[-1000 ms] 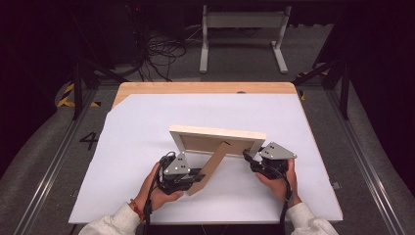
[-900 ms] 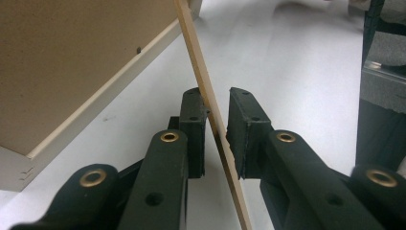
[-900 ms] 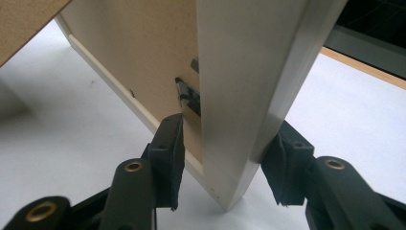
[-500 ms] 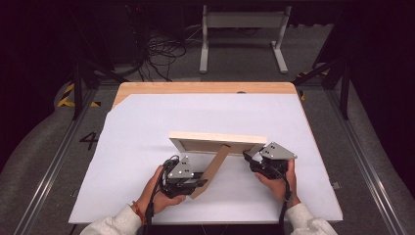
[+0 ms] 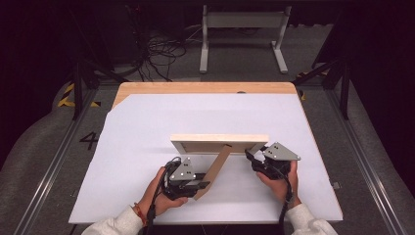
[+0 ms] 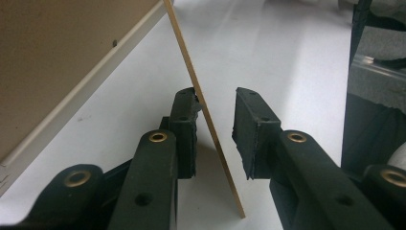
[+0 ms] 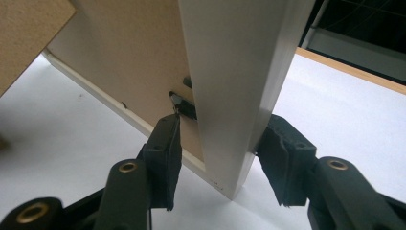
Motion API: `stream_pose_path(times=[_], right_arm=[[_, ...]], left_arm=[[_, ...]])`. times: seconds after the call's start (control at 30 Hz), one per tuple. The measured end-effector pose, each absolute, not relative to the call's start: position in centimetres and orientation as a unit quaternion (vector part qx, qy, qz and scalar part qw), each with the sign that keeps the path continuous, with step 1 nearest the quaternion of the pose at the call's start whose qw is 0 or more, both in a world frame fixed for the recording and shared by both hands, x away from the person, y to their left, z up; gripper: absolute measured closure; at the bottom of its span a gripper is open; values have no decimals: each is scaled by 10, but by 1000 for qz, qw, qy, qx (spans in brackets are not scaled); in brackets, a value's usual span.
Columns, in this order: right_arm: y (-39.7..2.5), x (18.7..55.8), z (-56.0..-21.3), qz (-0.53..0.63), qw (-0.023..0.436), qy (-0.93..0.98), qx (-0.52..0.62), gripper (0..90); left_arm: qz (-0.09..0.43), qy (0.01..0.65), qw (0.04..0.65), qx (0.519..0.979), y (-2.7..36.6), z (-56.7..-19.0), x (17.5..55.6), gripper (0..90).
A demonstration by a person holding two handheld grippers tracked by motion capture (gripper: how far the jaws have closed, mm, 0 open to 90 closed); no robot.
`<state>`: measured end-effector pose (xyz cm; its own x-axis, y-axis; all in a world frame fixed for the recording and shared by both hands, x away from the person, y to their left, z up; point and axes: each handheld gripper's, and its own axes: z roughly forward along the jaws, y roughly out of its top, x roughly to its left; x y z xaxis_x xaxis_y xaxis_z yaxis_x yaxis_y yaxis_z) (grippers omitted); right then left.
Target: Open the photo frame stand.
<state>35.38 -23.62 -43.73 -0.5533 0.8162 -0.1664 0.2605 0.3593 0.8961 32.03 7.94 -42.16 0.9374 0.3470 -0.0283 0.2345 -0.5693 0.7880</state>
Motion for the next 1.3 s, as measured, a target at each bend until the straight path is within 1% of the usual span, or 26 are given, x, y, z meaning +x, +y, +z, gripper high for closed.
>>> stream_pose_path(times=[0.07, 0.2, 0.23, 0.37, 0.47, 0.63, 0.67, 0.8, 0.97, 1.07, 1.1, 1.2, 1.3], right_arm=[[-237, 354, -438, 443, 312, 762, 355, 523], [-240, 353, -437, 447, 307, 761, 356, 545], [-241, 353, -436, 450, 306, 760, 356, 544], [-245, 350, -435, 452, 302, 762, 353, 548], [-246, 348, -433, 453, 300, 764, 348, 549], [-249, 346, -432, 451, 297, 769, 341, 567], [-250, 347, -432, 451, 298, 770, 338, 567], [-250, 346, -431, 450, 299, 772, 334, 562], [-252, 346, -430, 449, 296, 776, 329, 566], [-254, 346, -429, 453, 292, 777, 325, 567], [-254, 346, -428, 453, 292, 778, 322, 566], [-254, 345, -425, 455, 295, 777, 319, 565], [-253, 344, -422, 451, 301, 779, 315, 551]], left_arm=[[66, 159, 432, 885, 79, -422, 320, 677], [69, 160, 435, 883, 85, -420, 319, 661], [73, 160, 435, 883, 87, -420, 318, 640], [80, 171, 441, 878, 107, -417, 316, 593], [81, 179, 450, 871, 118, -415, 315, 589], [105, 197, 444, 868, 138, -413, 314, 581], [117, 200, 440, 867, 141, -413, 316, 579], [132, 218, 435, 864, 149, -416, 326, 565], [162, 237, 413, 864, 153, -424, 338, 520], [168, 249, 412, 860, 156, -428, 343, 491], [178, 248, 408, 861, 157, -428, 344, 477], [192, 249, 406, 858, 158, -429, 348, 469], [195, 248, 410, 856, 158, -428, 351, 468]])
